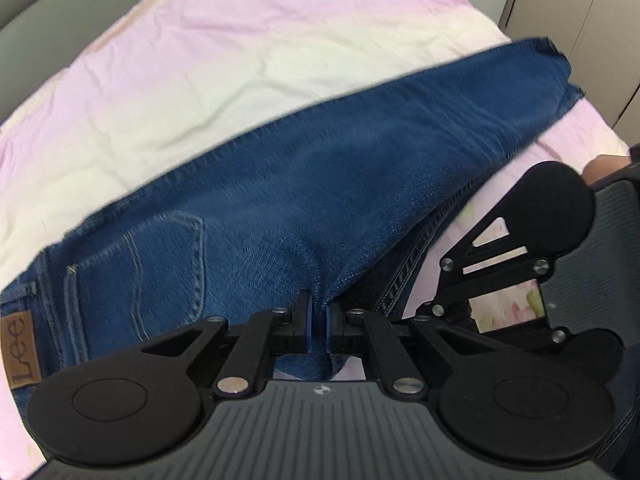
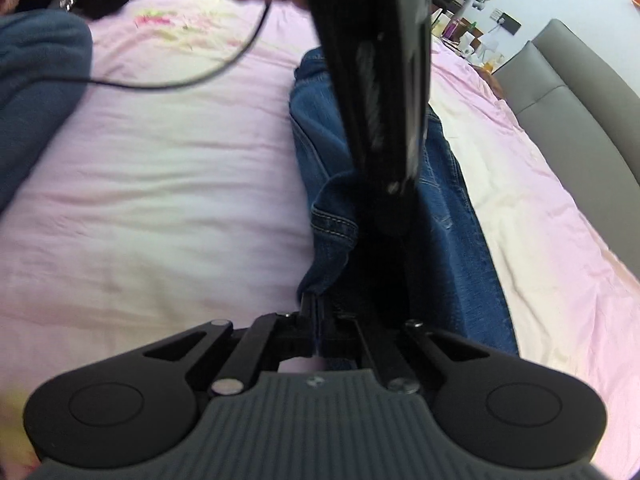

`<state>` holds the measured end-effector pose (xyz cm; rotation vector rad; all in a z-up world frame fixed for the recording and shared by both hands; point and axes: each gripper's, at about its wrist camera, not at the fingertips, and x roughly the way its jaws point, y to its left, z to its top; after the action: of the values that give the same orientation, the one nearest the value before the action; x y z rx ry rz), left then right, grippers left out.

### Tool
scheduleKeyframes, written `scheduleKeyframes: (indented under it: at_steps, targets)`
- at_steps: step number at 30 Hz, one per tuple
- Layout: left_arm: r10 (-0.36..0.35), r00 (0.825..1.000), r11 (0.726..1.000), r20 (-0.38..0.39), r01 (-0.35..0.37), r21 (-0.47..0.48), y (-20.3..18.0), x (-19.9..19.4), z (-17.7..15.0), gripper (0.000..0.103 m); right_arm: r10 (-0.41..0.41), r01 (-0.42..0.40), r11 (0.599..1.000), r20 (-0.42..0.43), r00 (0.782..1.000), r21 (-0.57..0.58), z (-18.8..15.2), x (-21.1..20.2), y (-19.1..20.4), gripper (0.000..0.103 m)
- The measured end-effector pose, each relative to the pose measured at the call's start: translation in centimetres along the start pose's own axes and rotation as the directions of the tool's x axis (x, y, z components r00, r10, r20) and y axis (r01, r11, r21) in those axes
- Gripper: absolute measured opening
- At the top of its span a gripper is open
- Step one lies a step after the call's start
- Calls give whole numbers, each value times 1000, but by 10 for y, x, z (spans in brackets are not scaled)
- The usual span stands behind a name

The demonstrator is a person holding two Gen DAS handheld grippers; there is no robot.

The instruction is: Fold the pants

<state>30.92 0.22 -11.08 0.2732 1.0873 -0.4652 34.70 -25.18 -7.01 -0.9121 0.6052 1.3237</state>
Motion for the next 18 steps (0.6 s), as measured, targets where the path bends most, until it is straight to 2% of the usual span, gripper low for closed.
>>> scheduleKeyframes:
  at_steps: [3,5,8,10,13,15,18]
  targets:
    - [12,1000,1000,-26,-12,11,-7,18,-13,6,-4,4,999,-15,1000,36,-1,6,16,0]
    - [3,999,1000,-50,-3,-4,-9,31,-23,9,6,-4,995,-24,1000,96,-3,13,23,0]
    - [-5,999,1000,-41,4,-23,-12,38,-38,15,-26,31,995,-53,998,97,-10,26,35,0]
    - [-26,999,999,-42,25,-34,-15,36,-44,29,-49,55,991,-49,998,121,-10,26,39,0]
    - [-41,999,998,-23,40,-39,-18,25,-55,38,-8,15,988,-46,999,154,-14,14,42,0]
    - [-25,1000,997,-2,25,-68,-19,16,-60,43,-50,58,990,-68,996,126,-22,-1,47,0]
    - [-2,1000,987,21,6,-162,-13,9,-70,43,-84,104,968,-94,992,228,-42,-27,31,0]
